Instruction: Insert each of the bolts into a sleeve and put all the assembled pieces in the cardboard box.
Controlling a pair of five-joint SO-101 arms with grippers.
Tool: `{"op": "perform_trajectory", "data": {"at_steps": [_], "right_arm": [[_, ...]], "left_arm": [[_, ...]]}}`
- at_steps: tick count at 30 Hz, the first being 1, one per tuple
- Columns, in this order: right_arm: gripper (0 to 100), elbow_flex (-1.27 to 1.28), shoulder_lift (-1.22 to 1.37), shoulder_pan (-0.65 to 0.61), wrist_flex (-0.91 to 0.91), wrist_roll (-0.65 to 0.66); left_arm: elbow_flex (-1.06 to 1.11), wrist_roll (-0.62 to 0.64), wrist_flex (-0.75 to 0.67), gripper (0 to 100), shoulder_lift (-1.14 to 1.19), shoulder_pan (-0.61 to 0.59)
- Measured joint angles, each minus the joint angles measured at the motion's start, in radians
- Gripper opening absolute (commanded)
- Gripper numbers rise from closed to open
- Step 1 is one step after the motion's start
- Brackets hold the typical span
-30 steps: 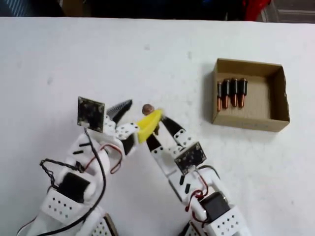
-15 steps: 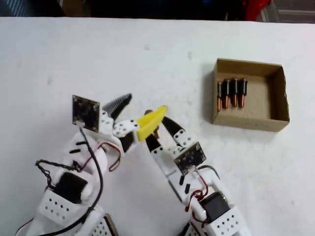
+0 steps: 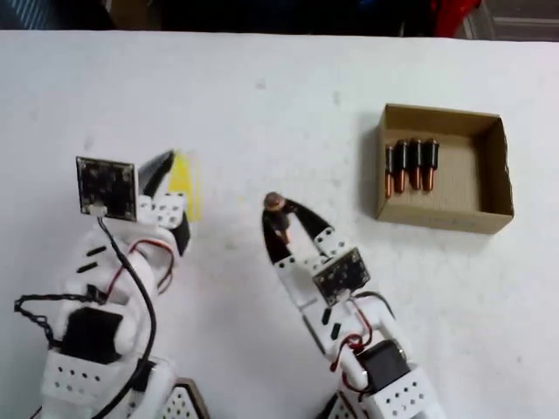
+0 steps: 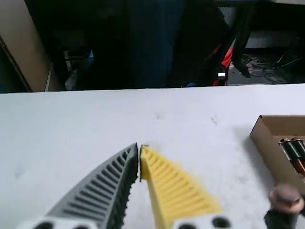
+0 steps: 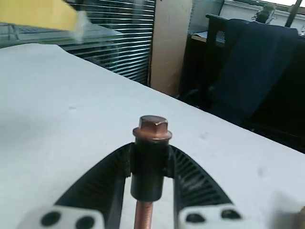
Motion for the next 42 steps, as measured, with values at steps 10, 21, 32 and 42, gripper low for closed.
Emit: {"op": "perform_trajectory", "data": {"at_steps": [10,21,32,42], "right_arm": [[1.6,0.0,0.0,0.074,0.0,0.0],[1.6,0.0,0.0,0.074,0.0,0.0],[1.6,0.0,0.0,0.11,0.0,0.0],[1.6,-0.049,0.0,0.232,0.155,0.0]], "left_arm": [[-0.126,-0.011,0.339,2,-0.008,-0.014],[-0.138,-0.091,0.48,2,-0.359,-0.037],[-0.087,-0.146,0.605,2,-0.512,-0.17],[0.287,-0.147,0.568,2,-0.512,-0.167]]}}
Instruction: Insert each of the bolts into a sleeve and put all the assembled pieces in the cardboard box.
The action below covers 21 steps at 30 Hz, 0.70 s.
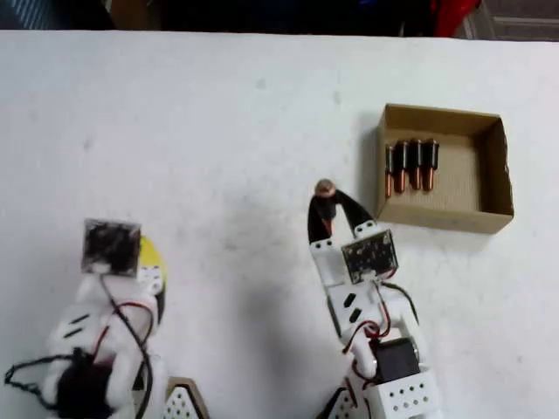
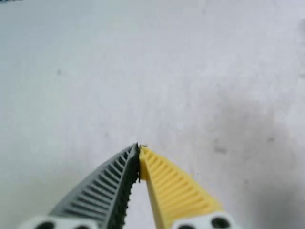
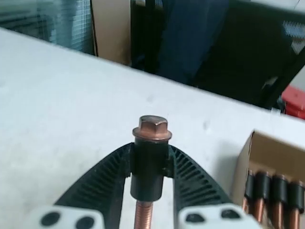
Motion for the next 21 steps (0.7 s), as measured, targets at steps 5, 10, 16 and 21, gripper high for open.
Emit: {"op": "perform_trajectory", "data": {"at_steps": [5,10,16,21], "right_arm": [[1.6,-0.137,0.0,0.041,0.218,0.0],[1.6,-0.29,0.0,0.094,0.373,0.009],[1.6,-0.364,0.0,0.097,0.417,0.077],[1.6,-0.41,-0.002,0.198,0.419,0.107]], "left_arm": [[0.155,-0.006,-0.012,2,0.0,0.0],[0.258,-0.006,-0.012,2,0.0,0.0],[0.338,-0.006,-0.012,2,0.002,-0.002],[0.354,-0.006,-0.012,3,0.0,-0.002]]}}
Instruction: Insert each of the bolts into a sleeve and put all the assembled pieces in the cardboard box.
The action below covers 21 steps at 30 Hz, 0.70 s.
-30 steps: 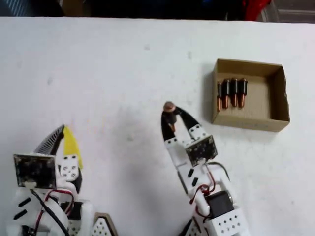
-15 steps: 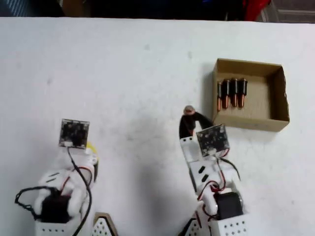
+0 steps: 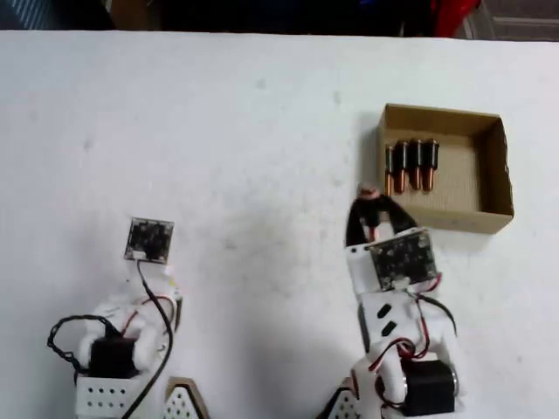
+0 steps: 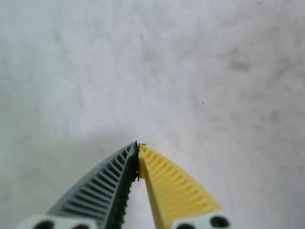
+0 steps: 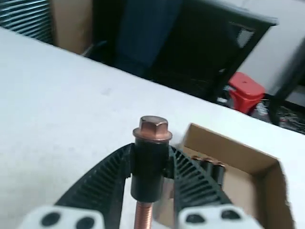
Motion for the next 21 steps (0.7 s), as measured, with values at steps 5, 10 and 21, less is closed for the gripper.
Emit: {"op": "perform_trajectory", "data": {"at_steps": [5,10,21], "right_arm": [[1.6,-0.028,0.038,0.091,-0.037,0.005],[1.6,-0.089,0.261,0.198,-0.124,0.006],[1.6,-0.414,0.959,0.336,-0.238,0.006]], "left_arm": [[0.017,0.0,0.0,3,0.0,0.0],[0.026,-0.002,0.0,3,0.006,0.0],[0.026,-0.002,0.0,3,0.006,0.0]]}}
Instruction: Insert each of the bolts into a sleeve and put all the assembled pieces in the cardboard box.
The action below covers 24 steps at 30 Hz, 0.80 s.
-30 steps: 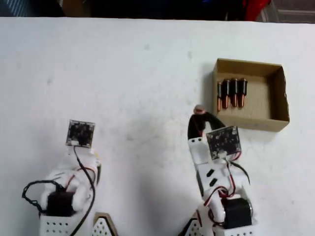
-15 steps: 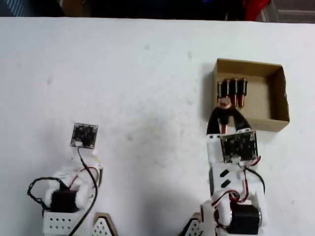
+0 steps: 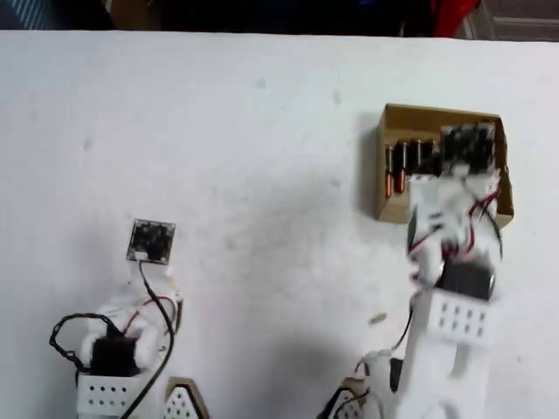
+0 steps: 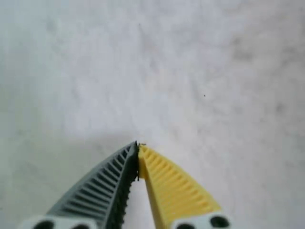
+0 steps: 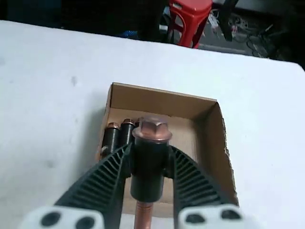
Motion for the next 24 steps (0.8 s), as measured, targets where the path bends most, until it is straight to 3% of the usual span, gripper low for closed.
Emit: {"op": "perform_trajectory", "data": {"at_steps": [24], "right_arm": [[1.7,-0.979,1.33,0.129,0.018,0.0]], "left_arm": [[0.0,0.0,0.0,2,0.0,0.0]]}}
